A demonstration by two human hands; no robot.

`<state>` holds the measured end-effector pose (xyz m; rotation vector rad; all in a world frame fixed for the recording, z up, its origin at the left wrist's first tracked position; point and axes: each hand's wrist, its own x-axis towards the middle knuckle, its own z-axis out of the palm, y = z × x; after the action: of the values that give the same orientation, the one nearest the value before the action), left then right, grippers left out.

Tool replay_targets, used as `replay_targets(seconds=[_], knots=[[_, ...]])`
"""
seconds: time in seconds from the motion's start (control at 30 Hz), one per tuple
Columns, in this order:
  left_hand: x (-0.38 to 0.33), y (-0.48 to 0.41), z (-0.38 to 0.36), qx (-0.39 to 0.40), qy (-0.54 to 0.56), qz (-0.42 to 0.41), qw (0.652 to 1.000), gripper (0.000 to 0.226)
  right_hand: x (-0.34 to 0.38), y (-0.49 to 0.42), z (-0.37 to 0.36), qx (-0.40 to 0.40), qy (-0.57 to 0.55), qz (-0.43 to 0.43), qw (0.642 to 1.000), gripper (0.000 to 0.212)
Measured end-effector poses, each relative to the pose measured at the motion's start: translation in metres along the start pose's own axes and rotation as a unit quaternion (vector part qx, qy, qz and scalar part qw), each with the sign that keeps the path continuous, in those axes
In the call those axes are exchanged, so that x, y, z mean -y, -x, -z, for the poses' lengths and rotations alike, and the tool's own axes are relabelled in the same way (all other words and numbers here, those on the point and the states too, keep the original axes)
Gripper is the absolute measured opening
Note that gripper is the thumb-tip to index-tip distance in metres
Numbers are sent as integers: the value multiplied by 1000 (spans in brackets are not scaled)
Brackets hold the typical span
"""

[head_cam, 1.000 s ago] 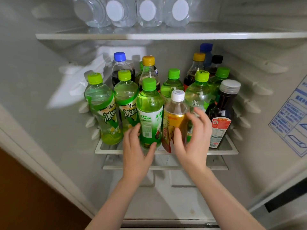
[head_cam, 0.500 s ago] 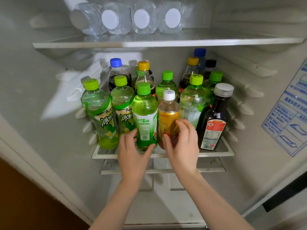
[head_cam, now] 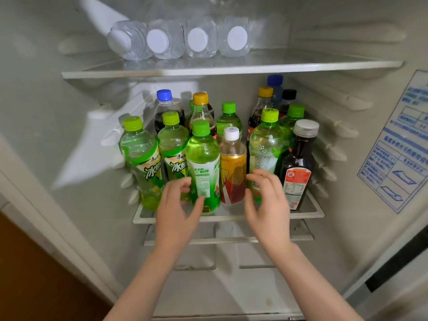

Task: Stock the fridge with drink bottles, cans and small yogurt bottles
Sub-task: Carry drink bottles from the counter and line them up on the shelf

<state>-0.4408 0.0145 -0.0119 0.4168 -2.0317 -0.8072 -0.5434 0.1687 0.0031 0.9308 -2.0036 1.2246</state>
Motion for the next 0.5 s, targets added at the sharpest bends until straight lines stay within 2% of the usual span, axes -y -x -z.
replay_targets(seconds=[0.13,0.27,0.37,0.5], knots=[[-25,-28,15,-21,-12,-79,997,32,5,-25,26,-84,49,27,995,23],[-51,-57,22,-73,-59,-205,974,25,4,-58,47,-155,123,34,980,24],[-65,-74,24,-50,-114,-231,965,29,0,-74,53,-153,138,-25,978,34],[-75,-86,22,5,-209,-221,953,44,-12,-83,50,-99,102,-71,987,44]])
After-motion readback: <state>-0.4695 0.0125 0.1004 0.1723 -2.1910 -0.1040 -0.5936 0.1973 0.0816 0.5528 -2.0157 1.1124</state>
